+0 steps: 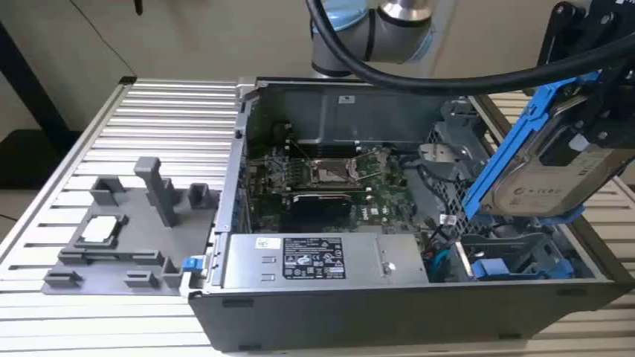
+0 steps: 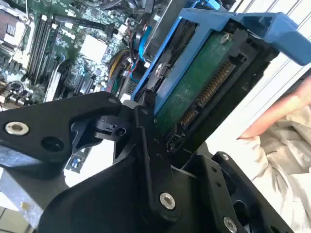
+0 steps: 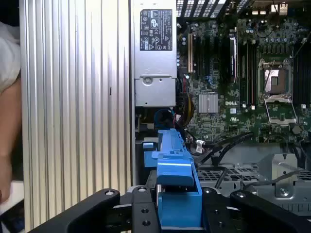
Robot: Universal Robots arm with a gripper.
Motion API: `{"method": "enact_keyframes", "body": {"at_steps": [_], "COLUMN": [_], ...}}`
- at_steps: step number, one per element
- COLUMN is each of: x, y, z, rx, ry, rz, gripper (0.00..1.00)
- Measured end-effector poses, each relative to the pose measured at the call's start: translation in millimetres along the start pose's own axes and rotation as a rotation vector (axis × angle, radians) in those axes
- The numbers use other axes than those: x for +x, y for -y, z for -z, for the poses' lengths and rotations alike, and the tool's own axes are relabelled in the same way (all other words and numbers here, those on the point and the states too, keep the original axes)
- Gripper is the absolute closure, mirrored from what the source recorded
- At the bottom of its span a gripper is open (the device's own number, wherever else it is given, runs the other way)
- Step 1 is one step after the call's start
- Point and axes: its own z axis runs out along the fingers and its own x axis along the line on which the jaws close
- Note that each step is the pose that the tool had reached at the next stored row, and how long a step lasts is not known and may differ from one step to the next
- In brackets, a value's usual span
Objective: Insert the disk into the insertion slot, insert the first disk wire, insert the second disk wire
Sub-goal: 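Insert the disk into the insertion slot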
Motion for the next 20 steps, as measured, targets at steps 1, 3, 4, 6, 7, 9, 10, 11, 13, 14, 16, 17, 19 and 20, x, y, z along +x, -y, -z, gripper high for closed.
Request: {"method": "enact_keyframes", "body": {"at_steps": [1,3,4,6,7,9,10,11,13,14,16,17,19,20], "x": [0.0,0.0,0.0,0.0,0.0,0.0,0.0,0.0,0.0,0.0,0.0,0.1,0.2,0.4], "y": [0.0,0.0,0.0,0.0,0.0,0.0,0.0,0.0,0.0,0.1,0.1,0.1,0.2,0.2], "z": [0.0,0.0,0.0,0.0,0.0,0.0,0.0,0.0,-0.7,-1.1,-2.5,-3.2,-4.8,-5.7], "rx": [0.0,0.0,0.0,0.0,0.0,0.0,0.0,0.0,0.0002,0.0007,0.0023,0.0033,0.0061,0.008], "ry": [0.0,0.0,0.0,0.0,0.0,0.0,0.0001,-0.0002,0.0003,0.0018,0.0144,0.0219,0.0356,0.0407], "rz": [0.0,0.0,0.0,0.0,0.0,0.0,0.0,0.0,0.0,0.0,0.001,0.001,0.001,0.002], "gripper": [0.67,0.67,0.67,0.67,0.67,0.67,0.67,0.67,0.67,0.67,0.67,0.67,0.67,0.67]}}
